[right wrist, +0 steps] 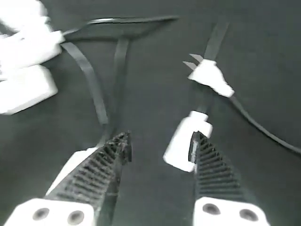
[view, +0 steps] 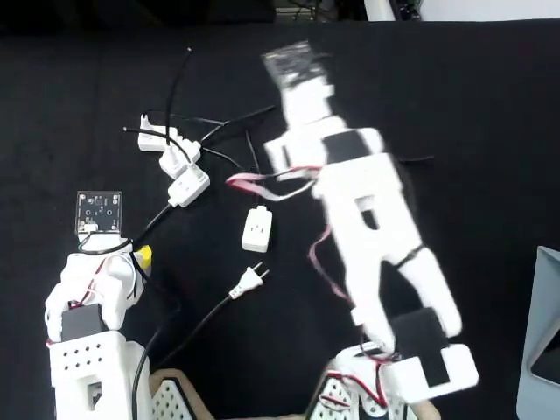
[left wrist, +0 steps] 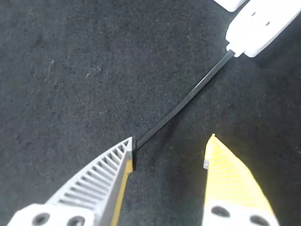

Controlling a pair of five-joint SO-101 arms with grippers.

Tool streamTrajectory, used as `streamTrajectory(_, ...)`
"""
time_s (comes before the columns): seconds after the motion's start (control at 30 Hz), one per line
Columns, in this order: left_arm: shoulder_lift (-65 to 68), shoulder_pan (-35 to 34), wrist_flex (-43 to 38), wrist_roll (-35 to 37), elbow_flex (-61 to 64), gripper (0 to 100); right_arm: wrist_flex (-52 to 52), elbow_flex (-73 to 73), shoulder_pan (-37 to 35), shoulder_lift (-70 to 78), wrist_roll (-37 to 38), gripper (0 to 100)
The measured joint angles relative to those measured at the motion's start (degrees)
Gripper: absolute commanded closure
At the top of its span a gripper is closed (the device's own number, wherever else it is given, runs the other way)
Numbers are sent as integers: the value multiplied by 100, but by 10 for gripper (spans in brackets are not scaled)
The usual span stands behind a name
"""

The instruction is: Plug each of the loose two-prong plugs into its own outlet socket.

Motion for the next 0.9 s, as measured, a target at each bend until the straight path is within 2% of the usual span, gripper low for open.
streamTrajectory(0.1,0,0,0,0,0,755,-308,70,536,88,299,808)
streamTrajectory(0.23,0,0,0,0,0,755,-1222,369,985,677,862,808)
streamTrajectory(0.47,0,0,0,0,0,755,-2576,220,1169,2224,1275,808)
streamTrajectory(0.9,0,0,0,0,62,755,-2752,-1565,1196,4316,1301,811)
